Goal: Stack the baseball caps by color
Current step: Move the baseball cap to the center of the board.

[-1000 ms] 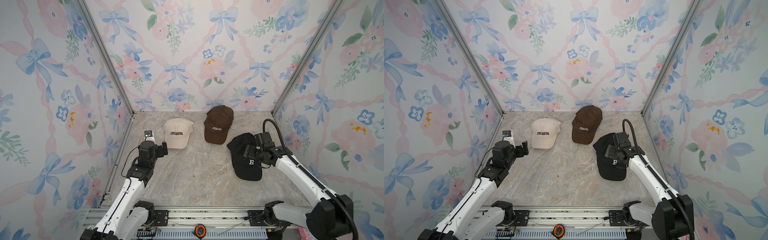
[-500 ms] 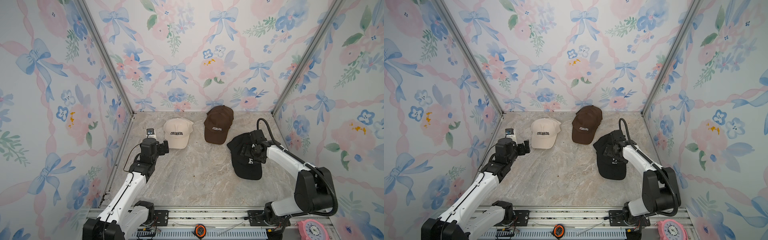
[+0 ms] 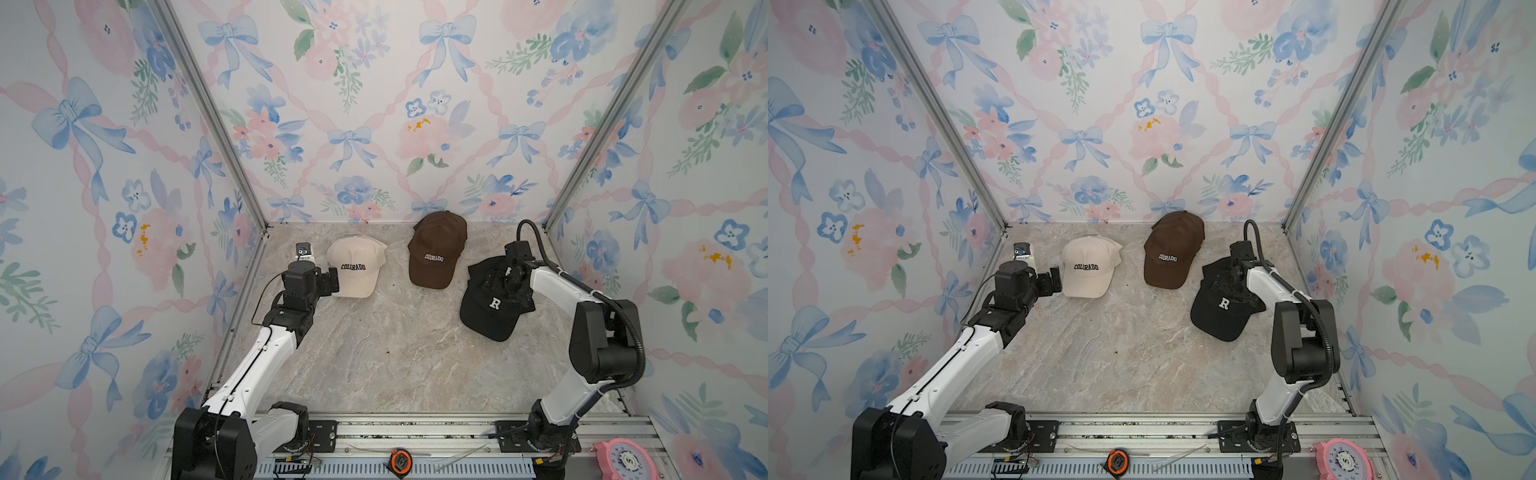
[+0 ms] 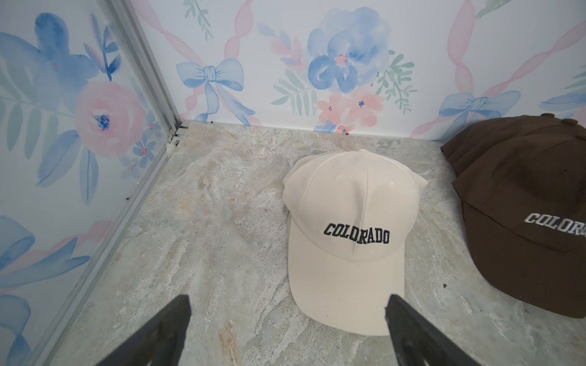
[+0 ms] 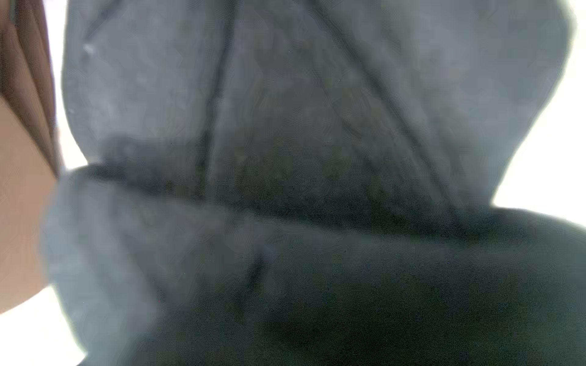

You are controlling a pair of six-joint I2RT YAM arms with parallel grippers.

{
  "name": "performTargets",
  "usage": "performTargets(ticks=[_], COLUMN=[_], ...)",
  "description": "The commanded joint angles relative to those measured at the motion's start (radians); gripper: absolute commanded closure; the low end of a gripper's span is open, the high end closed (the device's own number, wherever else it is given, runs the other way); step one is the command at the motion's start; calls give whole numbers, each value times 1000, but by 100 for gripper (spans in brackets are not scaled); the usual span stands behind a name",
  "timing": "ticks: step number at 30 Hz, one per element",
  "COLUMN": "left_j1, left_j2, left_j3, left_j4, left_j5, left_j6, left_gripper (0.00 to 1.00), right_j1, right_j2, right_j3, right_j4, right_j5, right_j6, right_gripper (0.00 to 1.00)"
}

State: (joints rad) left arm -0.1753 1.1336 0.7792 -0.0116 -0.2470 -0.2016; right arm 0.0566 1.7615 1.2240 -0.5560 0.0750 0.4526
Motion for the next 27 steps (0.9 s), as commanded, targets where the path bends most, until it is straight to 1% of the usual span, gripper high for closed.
performTargets(ticks=[1, 6, 11, 16, 20, 24, 27], left_j1=[10, 17, 24, 29, 39, 52, 57], left_j2=[52, 143, 224, 273, 291, 307, 310], left_j3=[51, 112, 171, 200, 200, 206, 193], left_j4=[44, 76, 93, 110, 128, 125, 144], left_j5=[-8, 1, 8, 2, 1, 0, -13], left_j6=[27, 34, 39, 41, 44, 40, 39], left_gripper=[2, 2, 2, 2, 2, 2, 2], right_j1=[-40, -60, -64, -72, -78, -88, -90], right_j2=[58, 148, 258, 365, 427, 437, 389], right_j3=[66, 171, 333, 496, 595, 625, 605], right_j4=[-2, -9, -64, -132, -176, -193, -194], right_j5=[-25, -53, -53, -56, -54, -55, -82], right_j6=[-56, -108, -192, -267, -290, -291, -292], right_gripper=[3, 2, 2, 2, 3, 3, 4])
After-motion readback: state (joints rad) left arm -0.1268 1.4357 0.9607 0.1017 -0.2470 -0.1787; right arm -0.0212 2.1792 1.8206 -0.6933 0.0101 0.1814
